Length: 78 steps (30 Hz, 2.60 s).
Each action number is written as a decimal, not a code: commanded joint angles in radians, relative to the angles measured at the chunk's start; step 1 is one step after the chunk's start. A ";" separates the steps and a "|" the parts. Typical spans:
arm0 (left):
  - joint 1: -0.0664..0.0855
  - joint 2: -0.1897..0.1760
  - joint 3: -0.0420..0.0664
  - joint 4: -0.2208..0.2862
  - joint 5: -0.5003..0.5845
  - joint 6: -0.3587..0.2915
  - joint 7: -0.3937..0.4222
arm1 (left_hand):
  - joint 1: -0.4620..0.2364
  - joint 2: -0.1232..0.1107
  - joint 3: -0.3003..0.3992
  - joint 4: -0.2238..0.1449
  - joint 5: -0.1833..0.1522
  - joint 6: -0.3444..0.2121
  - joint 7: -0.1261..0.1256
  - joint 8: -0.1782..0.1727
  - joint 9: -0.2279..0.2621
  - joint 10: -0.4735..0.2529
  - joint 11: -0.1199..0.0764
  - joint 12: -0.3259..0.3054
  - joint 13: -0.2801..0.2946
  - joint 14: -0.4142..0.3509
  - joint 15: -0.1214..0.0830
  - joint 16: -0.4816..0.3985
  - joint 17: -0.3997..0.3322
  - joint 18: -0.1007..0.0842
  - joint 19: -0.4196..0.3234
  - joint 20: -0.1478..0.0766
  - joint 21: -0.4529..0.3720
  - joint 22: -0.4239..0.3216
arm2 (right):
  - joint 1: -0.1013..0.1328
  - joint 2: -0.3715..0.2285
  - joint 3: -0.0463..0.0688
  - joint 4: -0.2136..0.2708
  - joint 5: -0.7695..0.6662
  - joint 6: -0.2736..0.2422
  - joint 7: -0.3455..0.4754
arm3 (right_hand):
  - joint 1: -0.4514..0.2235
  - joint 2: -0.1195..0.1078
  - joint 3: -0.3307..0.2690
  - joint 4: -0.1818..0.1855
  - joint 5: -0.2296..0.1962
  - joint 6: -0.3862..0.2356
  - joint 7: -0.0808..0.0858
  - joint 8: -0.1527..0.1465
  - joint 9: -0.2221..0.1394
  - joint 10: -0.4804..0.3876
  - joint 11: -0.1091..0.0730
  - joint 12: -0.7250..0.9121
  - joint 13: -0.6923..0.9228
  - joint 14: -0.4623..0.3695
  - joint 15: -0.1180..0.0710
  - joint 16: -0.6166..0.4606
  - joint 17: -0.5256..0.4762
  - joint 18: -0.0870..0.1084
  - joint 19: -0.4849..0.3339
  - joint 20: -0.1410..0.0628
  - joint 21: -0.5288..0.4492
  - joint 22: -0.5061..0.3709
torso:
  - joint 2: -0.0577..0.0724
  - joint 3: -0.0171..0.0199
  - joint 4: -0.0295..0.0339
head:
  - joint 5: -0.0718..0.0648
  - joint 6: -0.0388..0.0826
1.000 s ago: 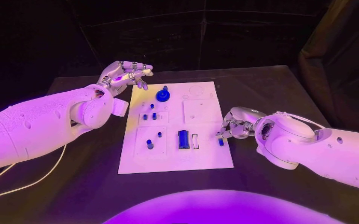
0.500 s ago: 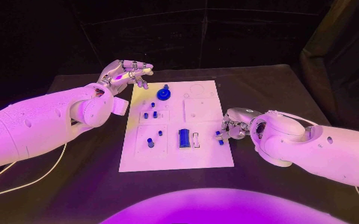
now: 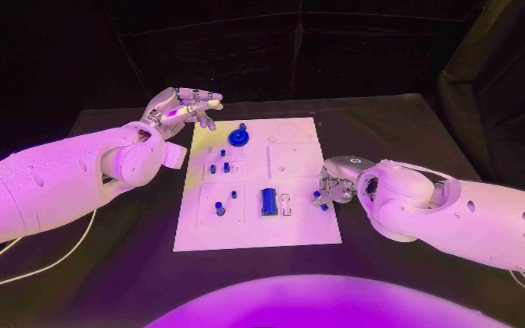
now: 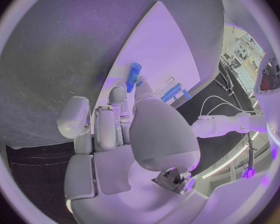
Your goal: Assemble the parts on the task board
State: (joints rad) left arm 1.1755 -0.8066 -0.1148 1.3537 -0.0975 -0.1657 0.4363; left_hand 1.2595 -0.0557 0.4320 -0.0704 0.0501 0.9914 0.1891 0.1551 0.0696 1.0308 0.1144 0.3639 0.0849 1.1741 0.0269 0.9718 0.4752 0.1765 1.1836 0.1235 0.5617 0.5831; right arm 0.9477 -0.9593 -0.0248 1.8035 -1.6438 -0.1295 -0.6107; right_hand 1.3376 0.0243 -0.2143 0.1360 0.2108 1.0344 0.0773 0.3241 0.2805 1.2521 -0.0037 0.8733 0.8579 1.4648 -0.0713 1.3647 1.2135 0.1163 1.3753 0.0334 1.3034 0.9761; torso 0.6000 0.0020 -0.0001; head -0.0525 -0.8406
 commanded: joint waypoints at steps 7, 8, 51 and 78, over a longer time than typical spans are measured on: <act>0.001 0.000 0.001 0.002 0.003 0.014 0.001 | 0.006 -0.003 -0.001 -0.005 -0.002 -0.008 -0.002 0.006 -0.001 -0.008 -0.003 0.007 0.001 -0.008 -0.001 0.006 -0.001 0.005 0.007 -0.001 -0.007 -0.002 | -0.010 0.015 -0.007 -0.003 -0.057 0.053 -0.028 | 0.059 0.039 0.041 -0.037 -0.052 0.009 -0.004 -0.019 -0.005 -0.004 -0.004 -0.008 0.001 0.043 -0.006 -0.005 0.004 -0.012 -0.003 -0.004 -0.006 0.003 | -0.001 -0.0002 0.0003 | 0.001 0.000; 0.001 0.000 0.001 0.002 0.003 0.014 0.001 | 0.007 -0.003 -0.001 -0.005 -0.002 -0.009 -0.002 0.006 -0.001 -0.008 -0.003 0.008 0.001 -0.008 -0.001 0.006 -0.002 0.005 0.007 -0.001 -0.007 -0.002 | -0.010 0.015 -0.007 -0.003 -0.054 0.047 -0.030 | 0.068 0.045 0.053 -0.042 -0.068 0.011 -0.004 -0.021 -0.005 -0.004 -0.004 -0.011 0.000 0.043 -0.007 -0.005 0.004 -0.013 -0.002 -0.004 -0.006 0.003 | -0.001 0.0001 0.0007 | 0.002 0.000; 0.000 0.004 0.001 0.003 0.003 0.017 -0.004 | 0.010 -0.003 0.001 -0.008 -0.002 -0.010 -0.002 0.006 -0.001 -0.010 -0.003 0.009 0.001 -0.009 -0.002 0.006 -0.003 0.005 0.007 -0.001 -0.008 -0.002 | -0.010 0.074 -0.007 0.032 0.429 -0.248 0.000 | -0.095 -0.100 0.461 0.022 0.159 0.093 -0.029 -0.060 0.009 0.097 -0.024 0.115 0.142 0.064 -0.022 0.056 0.108 -0.023 0.031 -0.016 0.029 0.071 | 0.002 0.0005 0.0025 | 0.015 -0.007; 0.001 0.002 0.001 0.005 0.003 0.027 -0.014 | 0.005 -0.002 -0.002 -0.005 -0.002 -0.011 0.000 0.008 -0.001 -0.012 -0.002 0.012 0.001 -0.010 0.000 0.008 -0.005 0.005 0.007 0.000 -0.009 -0.004 | -0.009 0.118 -0.007 -0.008 0.387 -0.192 -0.034 | -0.157 -0.101 0.463 0.036 0.145 0.117 -0.034 -0.067 0.014 0.129 -0.028 0.143 0.184 0.070 -0.025 0.085 0.155 -0.029 0.042 -0.019 0.045 0.101 | 0.002 0.0017 0.0004 | 0.019 -0.016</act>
State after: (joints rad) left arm 1.1746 -0.8050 -0.1150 1.3568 -0.0975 -0.1542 0.4226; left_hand 1.2595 -0.0557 0.4347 -0.0732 0.0501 0.9842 0.1890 0.1591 0.0700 1.0236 0.1144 0.3721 0.0849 1.1705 0.0233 0.9755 0.4715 0.1765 1.1836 0.1235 0.5577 0.5809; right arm 0.9375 -0.8426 -0.0310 1.7946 -1.2447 -0.3398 -0.6358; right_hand 1.1918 -0.0762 0.2486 0.1648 0.3606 1.1479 0.0410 0.2613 0.2958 1.3741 -0.0286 1.0142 1.0411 1.4687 -0.0896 1.4453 1.3078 0.1004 1.4119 0.0120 1.3426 1.0764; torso 0.6018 0.0033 0.0004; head -0.0326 -0.8564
